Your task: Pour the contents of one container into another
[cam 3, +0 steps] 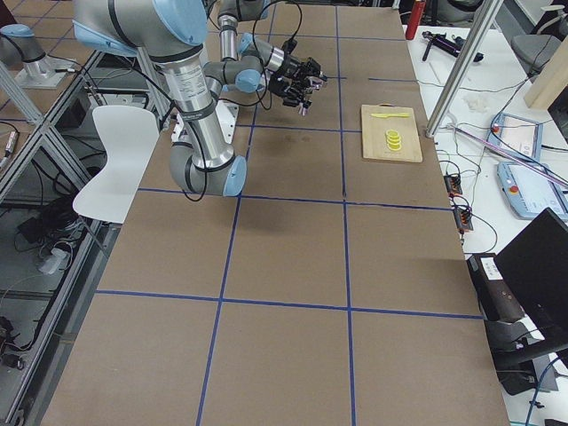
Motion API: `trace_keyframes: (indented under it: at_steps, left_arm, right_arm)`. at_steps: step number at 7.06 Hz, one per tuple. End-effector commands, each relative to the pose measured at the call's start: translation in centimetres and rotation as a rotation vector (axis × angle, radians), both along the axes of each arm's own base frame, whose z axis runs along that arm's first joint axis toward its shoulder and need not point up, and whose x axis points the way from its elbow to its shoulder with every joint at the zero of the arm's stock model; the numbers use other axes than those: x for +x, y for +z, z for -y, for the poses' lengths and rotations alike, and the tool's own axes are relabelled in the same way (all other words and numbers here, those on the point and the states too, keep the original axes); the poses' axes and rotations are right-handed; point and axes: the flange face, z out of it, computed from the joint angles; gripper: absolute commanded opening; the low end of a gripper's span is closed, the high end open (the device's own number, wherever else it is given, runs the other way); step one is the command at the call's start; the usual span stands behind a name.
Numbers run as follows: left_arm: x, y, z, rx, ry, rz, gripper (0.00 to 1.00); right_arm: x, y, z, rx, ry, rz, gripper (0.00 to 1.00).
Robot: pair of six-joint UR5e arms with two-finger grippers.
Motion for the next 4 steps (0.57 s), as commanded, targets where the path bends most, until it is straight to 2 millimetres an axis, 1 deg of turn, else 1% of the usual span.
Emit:
trace_keyframes:
  at_steps: [1,4]
  left_arm:
    - [-0.02,-0.01,0.00,0.000,0.000,-0.002,0.00]
    - [-0.03,0.09,0.00,0.000,0.000,0.000,0.00]
  right_arm:
    - [0.05,-0.04,-0.01,0.015,-0.013,-0.037,0.00]
    - [0.06,-0.06,-0.01,0.020,-0.017,-0.047,0.00]
